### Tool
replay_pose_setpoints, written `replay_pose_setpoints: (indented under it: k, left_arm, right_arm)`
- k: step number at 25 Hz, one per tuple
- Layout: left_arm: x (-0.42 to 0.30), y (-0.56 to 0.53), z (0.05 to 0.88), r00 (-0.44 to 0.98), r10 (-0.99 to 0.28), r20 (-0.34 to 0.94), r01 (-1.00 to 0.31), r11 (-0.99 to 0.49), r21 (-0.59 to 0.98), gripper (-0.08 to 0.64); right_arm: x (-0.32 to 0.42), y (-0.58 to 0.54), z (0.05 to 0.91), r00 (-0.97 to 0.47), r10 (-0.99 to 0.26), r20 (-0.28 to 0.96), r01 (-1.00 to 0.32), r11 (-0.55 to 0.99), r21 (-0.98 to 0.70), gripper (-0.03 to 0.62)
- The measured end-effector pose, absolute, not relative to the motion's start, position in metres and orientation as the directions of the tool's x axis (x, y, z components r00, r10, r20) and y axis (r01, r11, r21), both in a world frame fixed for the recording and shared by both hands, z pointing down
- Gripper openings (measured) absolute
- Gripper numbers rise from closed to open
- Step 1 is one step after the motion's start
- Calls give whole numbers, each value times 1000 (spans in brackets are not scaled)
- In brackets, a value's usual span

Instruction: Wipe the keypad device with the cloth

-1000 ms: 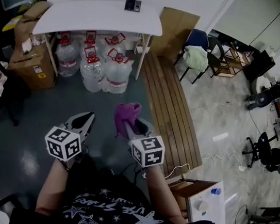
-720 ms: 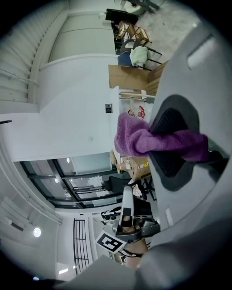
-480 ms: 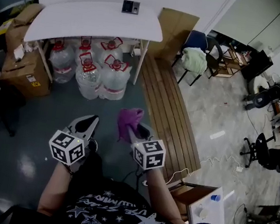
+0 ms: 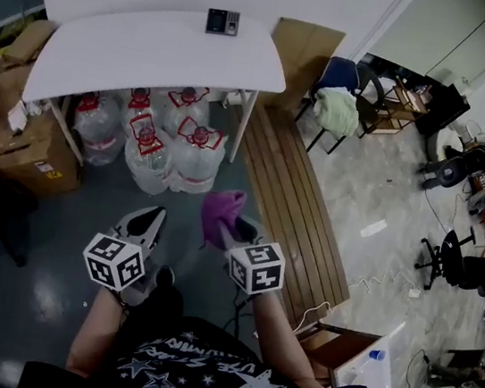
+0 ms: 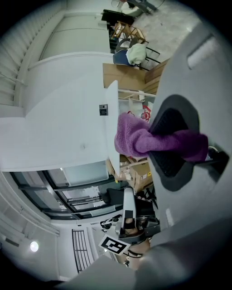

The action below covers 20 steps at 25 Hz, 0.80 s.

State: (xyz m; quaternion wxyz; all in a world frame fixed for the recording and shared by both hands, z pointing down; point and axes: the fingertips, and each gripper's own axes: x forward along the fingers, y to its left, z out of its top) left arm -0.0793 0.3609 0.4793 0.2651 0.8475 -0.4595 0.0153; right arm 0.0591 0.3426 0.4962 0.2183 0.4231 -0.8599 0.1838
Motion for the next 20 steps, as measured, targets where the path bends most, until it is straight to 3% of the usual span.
replay_pose_setpoints:
  k: [13, 20]
  left_arm:
    - [-143, 244, 504, 627, -717, 303, -756, -467, 459, 8]
    - [-147, 209, 508, 632, -703, 326, -752, -456, 476, 8]
  right_arm:
    - [-14, 224, 510, -545, -630, 553, -816, 551, -177, 98]
    - [-2, 196, 512, -512, -642, 572, -839, 516, -171, 98]
